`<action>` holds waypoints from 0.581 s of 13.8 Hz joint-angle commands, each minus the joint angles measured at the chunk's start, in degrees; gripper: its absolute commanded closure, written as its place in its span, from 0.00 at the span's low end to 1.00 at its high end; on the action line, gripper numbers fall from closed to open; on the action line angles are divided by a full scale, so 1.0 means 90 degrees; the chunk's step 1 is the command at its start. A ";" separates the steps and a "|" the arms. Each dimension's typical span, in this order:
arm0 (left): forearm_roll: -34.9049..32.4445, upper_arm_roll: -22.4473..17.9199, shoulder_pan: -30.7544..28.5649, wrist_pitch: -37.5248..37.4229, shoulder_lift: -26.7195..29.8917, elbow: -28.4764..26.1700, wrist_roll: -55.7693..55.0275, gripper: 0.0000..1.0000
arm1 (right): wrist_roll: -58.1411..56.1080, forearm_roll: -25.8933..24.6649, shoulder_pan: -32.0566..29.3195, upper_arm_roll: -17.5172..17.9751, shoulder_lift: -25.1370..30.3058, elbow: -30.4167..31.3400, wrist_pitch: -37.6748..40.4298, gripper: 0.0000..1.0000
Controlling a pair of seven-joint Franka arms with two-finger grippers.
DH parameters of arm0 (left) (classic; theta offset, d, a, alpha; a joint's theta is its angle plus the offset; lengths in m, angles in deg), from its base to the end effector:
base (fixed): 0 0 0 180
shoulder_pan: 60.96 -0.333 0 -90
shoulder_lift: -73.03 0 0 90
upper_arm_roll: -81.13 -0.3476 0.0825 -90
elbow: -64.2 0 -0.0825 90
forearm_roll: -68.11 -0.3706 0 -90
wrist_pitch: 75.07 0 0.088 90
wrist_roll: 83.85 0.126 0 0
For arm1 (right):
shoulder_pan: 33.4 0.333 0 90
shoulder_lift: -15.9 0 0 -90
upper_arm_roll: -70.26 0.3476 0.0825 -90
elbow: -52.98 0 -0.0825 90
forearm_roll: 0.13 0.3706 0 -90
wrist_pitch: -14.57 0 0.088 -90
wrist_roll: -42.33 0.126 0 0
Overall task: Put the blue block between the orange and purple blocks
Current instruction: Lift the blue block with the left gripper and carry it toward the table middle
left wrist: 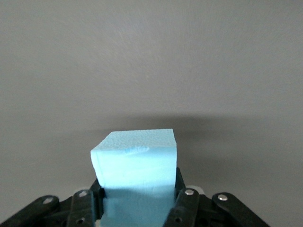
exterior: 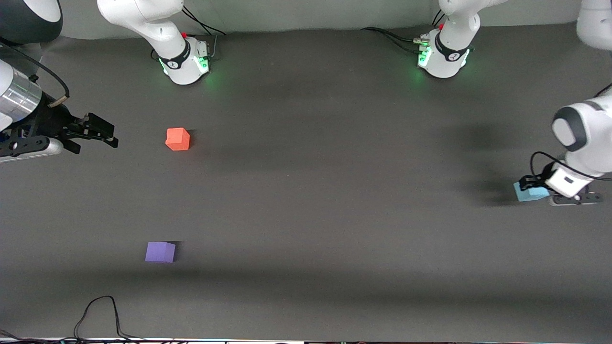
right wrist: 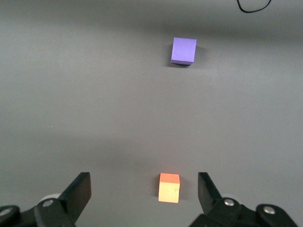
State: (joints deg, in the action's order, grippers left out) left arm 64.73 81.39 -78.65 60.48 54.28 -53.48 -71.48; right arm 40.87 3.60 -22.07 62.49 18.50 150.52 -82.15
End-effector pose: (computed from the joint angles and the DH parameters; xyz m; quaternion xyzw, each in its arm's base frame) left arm 0.5635 0.1786 0.2967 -0.9995 -0.0230 0.0125 0.0171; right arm 0.5336 0.0390 0.6111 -0.9984 -0.0405 -0.0147 0.0357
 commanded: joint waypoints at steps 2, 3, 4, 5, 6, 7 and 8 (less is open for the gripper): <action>0.0024 0.0117 0.0343 -0.2711 0.0365 0.1792 -0.0045 0.52 | 0.0113 -0.0063 0.0070 -0.0026 -0.0006 -0.0017 -0.0054 0.00; 0.0044 0.0176 0.0528 -0.3297 0.0365 0.2280 -0.0142 0.52 | 0.0113 -0.0063 0.0070 -0.0026 -0.0006 -0.0017 -0.0054 0.00; 0.0083 0.0254 0.0752 -0.3854 0.0365 0.2720 -0.0317 0.51 | 0.0103 -0.0053 0.0070 -0.0026 -0.0006 -0.0017 -0.0054 0.00; 0.0093 0.0322 0.1035 -0.4256 0.0365 0.3063 -0.0715 0.51 | 0.0103 -0.0044 0.0070 -0.0026 -0.0006 -0.0017 -0.0073 0.00; 0.0093 0.0419 0.1366 -0.4473 0.0365 0.3279 -0.1212 0.51 | 0.0103 -0.0034 0.0060 -0.0026 -0.0035 -0.0037 -0.0102 0.00; 0.0093 0.0469 0.1756 -0.4562 0.0365 0.3446 -0.1759 0.51 | 0.0093 -0.0034 0.0060 -0.0035 -0.0064 -0.0056 -0.0102 0.00; 0.0102 0.0498 0.2166 -0.4582 0.0346 0.3534 -0.2431 0.51 | 0.0093 -0.0034 0.0060 -0.0026 -0.0074 -0.0047 -0.0102 0.00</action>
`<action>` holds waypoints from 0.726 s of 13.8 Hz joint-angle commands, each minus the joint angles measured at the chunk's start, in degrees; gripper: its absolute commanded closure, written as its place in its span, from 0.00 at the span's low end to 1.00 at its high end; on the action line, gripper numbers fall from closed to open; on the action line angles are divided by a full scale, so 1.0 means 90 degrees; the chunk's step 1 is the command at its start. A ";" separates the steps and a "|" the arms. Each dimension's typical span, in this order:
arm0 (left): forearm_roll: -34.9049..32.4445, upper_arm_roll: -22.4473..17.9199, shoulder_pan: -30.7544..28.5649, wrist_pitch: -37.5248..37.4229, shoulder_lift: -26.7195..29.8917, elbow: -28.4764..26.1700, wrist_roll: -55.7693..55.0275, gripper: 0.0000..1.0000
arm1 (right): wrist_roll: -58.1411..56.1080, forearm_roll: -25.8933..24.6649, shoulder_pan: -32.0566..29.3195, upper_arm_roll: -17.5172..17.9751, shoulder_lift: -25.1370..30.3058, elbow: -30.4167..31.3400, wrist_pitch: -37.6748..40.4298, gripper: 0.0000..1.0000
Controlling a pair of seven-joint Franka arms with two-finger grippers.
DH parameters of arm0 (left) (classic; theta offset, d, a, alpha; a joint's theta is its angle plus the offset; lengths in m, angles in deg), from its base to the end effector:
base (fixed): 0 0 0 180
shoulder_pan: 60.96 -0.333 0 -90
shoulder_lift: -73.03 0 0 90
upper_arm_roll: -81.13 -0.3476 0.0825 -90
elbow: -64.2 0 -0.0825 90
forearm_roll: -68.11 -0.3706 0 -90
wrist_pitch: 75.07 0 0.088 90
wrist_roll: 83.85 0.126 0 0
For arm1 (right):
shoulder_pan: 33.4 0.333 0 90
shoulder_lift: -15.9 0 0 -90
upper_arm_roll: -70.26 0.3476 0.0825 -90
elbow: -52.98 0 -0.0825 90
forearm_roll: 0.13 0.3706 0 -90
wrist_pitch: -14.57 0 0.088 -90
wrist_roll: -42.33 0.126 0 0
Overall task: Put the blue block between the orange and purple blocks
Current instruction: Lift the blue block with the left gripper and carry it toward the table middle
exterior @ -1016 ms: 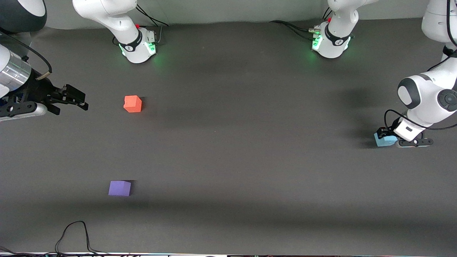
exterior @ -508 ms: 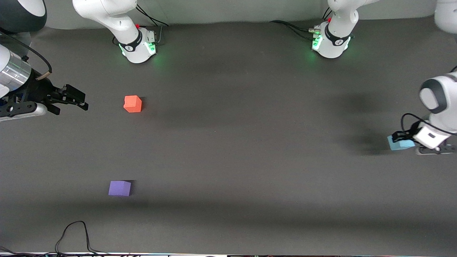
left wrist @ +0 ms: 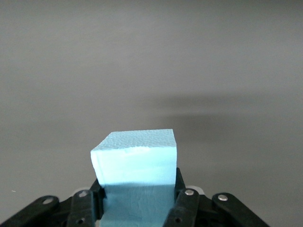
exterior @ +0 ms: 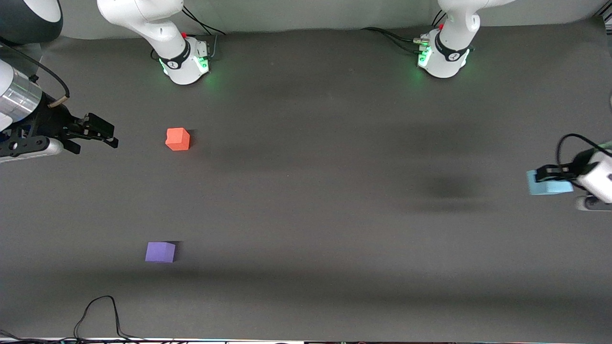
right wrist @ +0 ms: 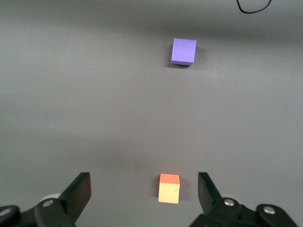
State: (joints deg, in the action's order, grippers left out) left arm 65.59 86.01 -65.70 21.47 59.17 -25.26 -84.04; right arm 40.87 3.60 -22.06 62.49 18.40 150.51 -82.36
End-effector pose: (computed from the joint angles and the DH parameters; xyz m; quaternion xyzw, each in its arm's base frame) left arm 0.6154 0.0087 0.5106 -0.9982 0.0027 0.0586 0.0116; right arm 0.5345 0.0392 0.6106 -0.9984 -0.0405 -0.0157 0.0356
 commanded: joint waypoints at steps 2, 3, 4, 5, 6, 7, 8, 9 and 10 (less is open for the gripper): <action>0.0026 0.0112 0.1616 -0.0132 -0.0266 0.0526 -0.2530 0.51 | 0.0035 -0.0034 0.0058 -0.0026 -0.0093 -0.0037 -0.0079 0.00; 0.0035 0.0161 0.2084 -0.0102 -0.0421 0.0662 -0.3282 0.52 | -0.0014 -0.0034 0.0068 -0.0026 -0.0103 -0.0027 -0.0069 0.00; 0.0035 0.0181 0.2534 -0.0083 -0.0684 0.0963 -0.3908 0.52 | -0.0024 -0.0024 0.0068 -0.0026 -0.0113 -0.0036 -0.0079 0.00; 0.0035 0.0181 0.2973 -0.0025 -0.1044 0.1324 -0.4465 0.52 | -0.0043 -0.0024 0.0068 -0.0026 -0.0113 -0.0037 -0.0079 0.00; -0.0023 0.0181 0.3471 0.0005 -0.1396 0.1637 -0.4964 0.52 | -0.0044 -0.0024 0.0068 -0.0026 -0.0113 -0.0046 -0.0079 0.00; -0.0071 0.0172 0.3911 0.0160 -0.1767 0.1853 -0.5365 0.52 | -0.0044 -0.0024 0.0068 -0.0026 -0.0113 -0.0037 -0.0069 0.00; -0.0169 0.0171 0.4282 0.0432 -0.2051 0.1922 -0.5698 0.52 | -0.0044 -0.0024 0.0068 -0.0026 -0.0113 -0.0037 -0.0059 0.00; -0.0276 0.0171 0.4605 0.0744 -0.2295 0.1923 -0.6020 0.52 | -0.0044 -0.0024 0.0078 -0.0026 -0.0113 -0.0027 -0.0059 0.00; -0.0393 0.0171 0.4889 0.1047 -0.2569 0.1923 -0.6275 0.52 | -0.0044 -0.0024 0.0078 -0.0016 -0.0122 -0.0017 -0.0050 0.00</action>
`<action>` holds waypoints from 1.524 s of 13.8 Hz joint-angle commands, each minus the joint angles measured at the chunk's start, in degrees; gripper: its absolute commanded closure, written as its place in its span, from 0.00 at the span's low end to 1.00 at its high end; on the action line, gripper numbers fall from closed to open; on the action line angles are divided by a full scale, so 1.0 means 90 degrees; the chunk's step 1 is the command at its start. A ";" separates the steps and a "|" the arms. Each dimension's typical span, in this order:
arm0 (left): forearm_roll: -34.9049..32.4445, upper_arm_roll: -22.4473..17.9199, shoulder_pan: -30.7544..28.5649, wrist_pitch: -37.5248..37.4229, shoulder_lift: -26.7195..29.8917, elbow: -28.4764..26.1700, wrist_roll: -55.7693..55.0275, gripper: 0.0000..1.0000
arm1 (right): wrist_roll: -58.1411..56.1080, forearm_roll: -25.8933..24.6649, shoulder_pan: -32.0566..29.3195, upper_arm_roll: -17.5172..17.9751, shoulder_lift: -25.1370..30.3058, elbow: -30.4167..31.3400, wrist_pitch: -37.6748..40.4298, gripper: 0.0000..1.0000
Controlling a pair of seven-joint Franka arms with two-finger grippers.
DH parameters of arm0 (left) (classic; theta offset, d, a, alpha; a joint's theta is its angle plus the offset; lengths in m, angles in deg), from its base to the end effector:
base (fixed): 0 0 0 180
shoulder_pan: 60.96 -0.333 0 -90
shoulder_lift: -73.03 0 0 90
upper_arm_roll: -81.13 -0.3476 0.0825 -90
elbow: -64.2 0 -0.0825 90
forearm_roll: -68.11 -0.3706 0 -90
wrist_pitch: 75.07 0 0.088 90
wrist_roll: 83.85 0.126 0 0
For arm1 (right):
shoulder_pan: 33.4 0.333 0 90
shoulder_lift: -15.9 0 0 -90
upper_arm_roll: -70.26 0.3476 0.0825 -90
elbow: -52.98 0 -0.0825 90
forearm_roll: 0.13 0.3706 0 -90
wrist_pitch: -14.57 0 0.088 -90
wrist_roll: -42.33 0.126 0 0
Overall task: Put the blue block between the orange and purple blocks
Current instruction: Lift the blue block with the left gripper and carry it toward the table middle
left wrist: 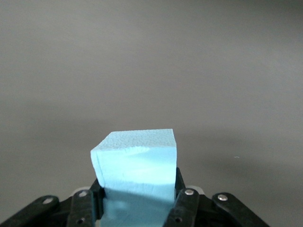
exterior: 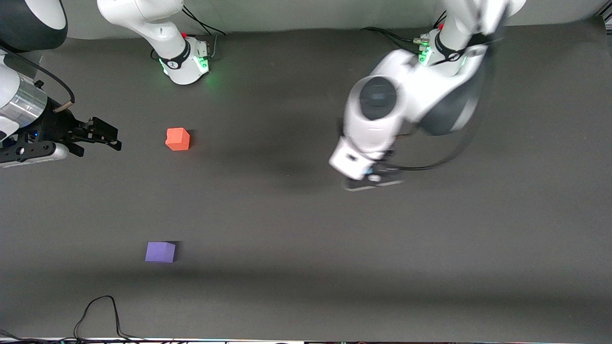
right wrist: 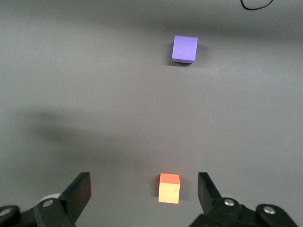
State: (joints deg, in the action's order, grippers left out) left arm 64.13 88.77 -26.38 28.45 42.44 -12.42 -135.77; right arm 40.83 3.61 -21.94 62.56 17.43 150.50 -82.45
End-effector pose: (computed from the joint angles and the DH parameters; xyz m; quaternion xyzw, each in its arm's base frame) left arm 0.5403 -0.4542 0.4303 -0.9961 -0.0835 0.0208 0.0215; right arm 0.5391 0.0420 0.6018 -0.9985 -0.0422 -0.0082 0.0344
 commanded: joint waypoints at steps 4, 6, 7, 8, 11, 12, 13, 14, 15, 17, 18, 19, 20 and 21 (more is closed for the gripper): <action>-0.0416 -0.0155 0.1225 0.1590 -0.1716 0.0457 -0.0706 0.52 | -0.0049 -0.0024 0.0064 -0.0024 -0.0024 -0.0035 -0.0040 0.00; -0.0504 -0.0155 0.1381 0.2137 -0.2078 0.0457 -0.0706 0.52 | -0.0049 -0.0024 0.0055 -0.0034 -0.0043 -0.0035 -0.0040 0.00; -0.0504 -0.0156 0.1440 0.2372 -0.2215 0.0457 -0.0706 0.52 | -0.0049 -0.0024 0.0064 -0.0024 -0.0053 -0.0045 -0.0050 0.00; -0.0504 -0.0165 0.1450 0.2481 -0.2303 0.0457 -0.0715 0.52 | -0.0049 -0.0024 0.0064 -0.0034 -0.0063 -0.0045 -0.0050 0.00; -0.0524 -0.0175 0.1538 0.2492 -0.2353 0.0457 -0.0706 0.33 | -0.0049 -0.0024 0.0064 -0.0034 -0.0063 -0.0045 -0.0050 0.00; -0.0543 -0.0165 0.1538 0.2482 -0.2353 0.0457 -0.0696 0.01 | -0.0049 -0.0024 0.0064 -0.0024 -0.0063 -0.0045 -0.0050 0.00; -0.0544 -0.0175 0.1529 0.2462 -0.2314 0.0466 -0.0696 0.00 | -0.0049 -0.0024 0.0064 -0.0034 -0.0063 -0.0045 -0.0050 0.00; -0.0544 -0.0175 0.1480 0.2337 -0.2246 0.0486 -0.0657 0.00 | -0.0049 -0.0024 0.0064 -0.0034 -0.0063 -0.0045 -0.0050 0.00; -0.0534 -0.0175 0.1441 0.2190 -0.2110 0.0505 -0.0647 0.00 | -0.0049 -0.0024 0.0064 -0.0024 -0.0063 -0.0045 -0.0050 0.00; -0.0456 -0.0117 0.1082 0.1645 -0.1827 0.0670 -0.0608 0.00 | -0.0039 -0.0024 0.0074 -0.0024 -0.0072 -0.0035 -0.0050 0.00; -0.0446 -0.0049 0.0847 0.1391 -0.1594 0.0739 -0.0560 0.00 | -0.0039 -0.0024 0.0084 -0.0024 -0.0073 -0.0025 -0.0050 0.00; -0.0262 0.0068 0.0526 0.1185 -0.1311 0.0740 -0.0385 0.00 | -0.0039 -0.0024 0.0132 -0.0024 -0.0082 -0.0035 -0.0050 0.00; 0.0001 0.0127 0.0155 0.1019 -0.0989 0.0721 -0.0113 0.00 | -0.0029 -0.0024 0.0162 -0.0024 -0.0092 -0.0045 -0.0041 0.00; 0.0332 0.0157 -0.0216 0.0737 -0.0628 0.0643 0.0306 0.00 | 0.0019 -0.0024 0.0172 -0.0024 -0.0092 -0.0045 -0.0031 0.00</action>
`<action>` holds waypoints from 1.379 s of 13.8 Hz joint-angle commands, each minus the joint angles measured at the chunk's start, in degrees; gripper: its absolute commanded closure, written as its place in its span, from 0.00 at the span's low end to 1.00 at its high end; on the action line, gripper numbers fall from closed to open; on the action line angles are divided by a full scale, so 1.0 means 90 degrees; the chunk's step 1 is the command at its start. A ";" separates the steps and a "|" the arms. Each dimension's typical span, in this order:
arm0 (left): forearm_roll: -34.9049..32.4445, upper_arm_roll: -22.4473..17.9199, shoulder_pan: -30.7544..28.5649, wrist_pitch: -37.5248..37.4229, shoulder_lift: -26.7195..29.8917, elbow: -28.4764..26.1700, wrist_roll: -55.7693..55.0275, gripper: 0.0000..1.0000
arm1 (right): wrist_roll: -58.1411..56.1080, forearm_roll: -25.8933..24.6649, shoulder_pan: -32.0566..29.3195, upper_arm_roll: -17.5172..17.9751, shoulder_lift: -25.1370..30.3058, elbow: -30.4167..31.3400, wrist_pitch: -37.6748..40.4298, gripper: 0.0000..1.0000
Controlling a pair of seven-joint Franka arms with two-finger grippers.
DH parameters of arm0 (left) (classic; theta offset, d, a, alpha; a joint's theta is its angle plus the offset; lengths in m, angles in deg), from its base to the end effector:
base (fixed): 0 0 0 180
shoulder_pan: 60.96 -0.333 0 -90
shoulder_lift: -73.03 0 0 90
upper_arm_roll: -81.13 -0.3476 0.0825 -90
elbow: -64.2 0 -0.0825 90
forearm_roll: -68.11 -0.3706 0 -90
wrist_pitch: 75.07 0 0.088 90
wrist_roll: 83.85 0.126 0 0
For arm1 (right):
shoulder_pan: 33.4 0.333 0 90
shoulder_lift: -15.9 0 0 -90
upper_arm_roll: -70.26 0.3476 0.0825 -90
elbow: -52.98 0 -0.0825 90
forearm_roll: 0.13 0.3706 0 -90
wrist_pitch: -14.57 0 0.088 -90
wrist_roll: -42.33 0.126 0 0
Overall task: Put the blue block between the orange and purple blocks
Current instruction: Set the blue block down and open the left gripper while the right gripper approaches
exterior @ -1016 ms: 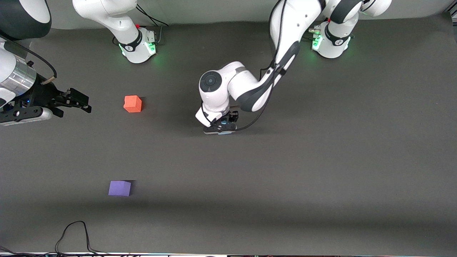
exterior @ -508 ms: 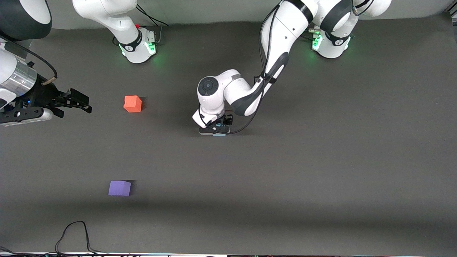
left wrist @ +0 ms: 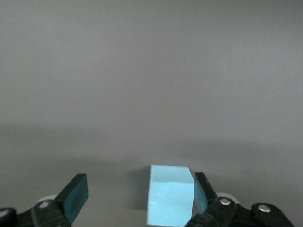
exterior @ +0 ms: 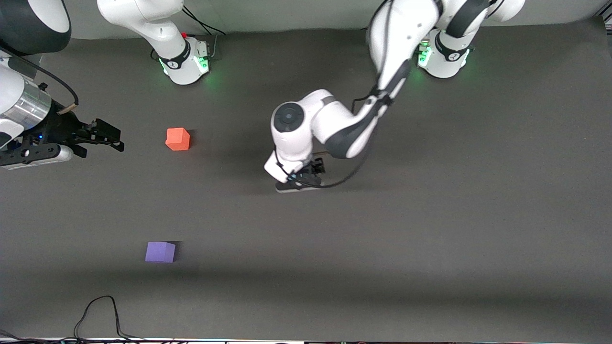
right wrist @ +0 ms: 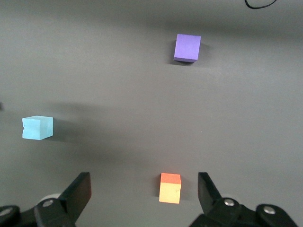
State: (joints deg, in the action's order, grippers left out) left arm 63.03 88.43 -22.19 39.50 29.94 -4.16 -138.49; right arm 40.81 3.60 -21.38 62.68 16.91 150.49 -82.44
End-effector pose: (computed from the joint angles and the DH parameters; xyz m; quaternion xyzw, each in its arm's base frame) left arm 0.5571 -0.5280 0.3534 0.9967 0.0758 0.0175 0.0244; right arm 0.5409 0.0489 0.5970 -0.9983 -0.0481 -0.0035 0.0336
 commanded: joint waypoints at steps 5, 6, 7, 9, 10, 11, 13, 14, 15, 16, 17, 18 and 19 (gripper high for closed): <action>0.0947 0.0147 -0.2625 -0.2473 0.2042 -0.0713 0.3089 0.00 | 0.1658 0.0630 0.1219 -0.0027 -0.0258 -0.0393 -0.0011 0.00; 0.0840 0.0118 -0.2918 -0.2573 0.2344 -0.1014 0.3518 0.00 | 0.2146 0.0640 0.1629 -0.0027 -0.0482 -0.0695 -0.0011 0.00; 0.0713 0.0117 -0.3250 -0.2593 0.2705 -0.1365 0.3900 0.00 | 0.2712 0.0630 0.1991 -0.0037 -0.0755 -0.1065 0.0008 0.00; 0.0556 0.0117 -0.3836 -0.2545 0.3447 -0.2146 0.4778 0.00 | 0.3709 0.0649 0.2733 -0.0027 -0.1175 -0.1565 0.0008 0.00; 0.0546 0.0117 -0.4129 -0.2525 0.3760 -0.2411 0.5102 0.00 | 0.4081 0.0650 0.3046 -0.0027 -0.1409 -0.1819 0.0008 0.00; 0.0555 0.0117 -0.4403 -0.2515 0.3995 -0.2578 0.5298 0.00 | 0.4336 0.0630 0.3330 -0.0037 -0.1576 -0.1976 0.0008 0.00; 0.0546 0.0117 -0.4736 -0.2496 0.4279 -0.2696 0.5446 0.00 | 0.4485 0.0630 0.3479 -0.0027 -0.1617 -0.1919 0.0018 0.00; 0.0555 0.0117 -0.4834 -0.2496 0.4358 -0.2697 0.5495 0.00 | 0.4475 0.0630 0.3479 -0.0027 -0.1607 -0.1813 0.0018 0.00; 0.0555 0.0117 -0.4942 -0.2505 0.4436 -0.2697 0.5534 0.00 | 0.4456 0.0640 0.3489 -0.0027 -0.1607 -0.1666 -0.0011 0.00; 0.0555 0.0117 -0.5010 -0.2554 0.4504 -0.2697 0.5622 0.00 | 0.4456 0.0640 0.3508 -0.0027 -0.1607 -0.1491 -0.0089 0.00; 0.0555 0.0117 -0.5021 -0.2583 0.4582 -0.2687 0.5719 0.00 | 0.4456 0.0650 0.3663 -0.0037 -0.1617 -0.1325 -0.0331 0.00; 0.0555 0.0108 -0.5021 -0.2651 0.4632 -0.2687 0.5759 0.00 | 0.4456 0.0630 0.3781 -0.0037 -0.1617 -0.0965 -0.0682 0.00; 0.0555 0.0059 -0.5021 -0.2720 0.4661 -0.2658 0.5759 0.00 | 0.4456 0.0611 0.3801 -0.0037 -0.1607 -0.0556 -0.1120 0.00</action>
State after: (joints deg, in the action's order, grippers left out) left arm 68.63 88.80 -66.90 15.42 69.56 -26.16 -87.98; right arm 80.51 8.47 11.07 62.82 1.96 139.29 -86.53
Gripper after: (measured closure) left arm 0.000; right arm 0.000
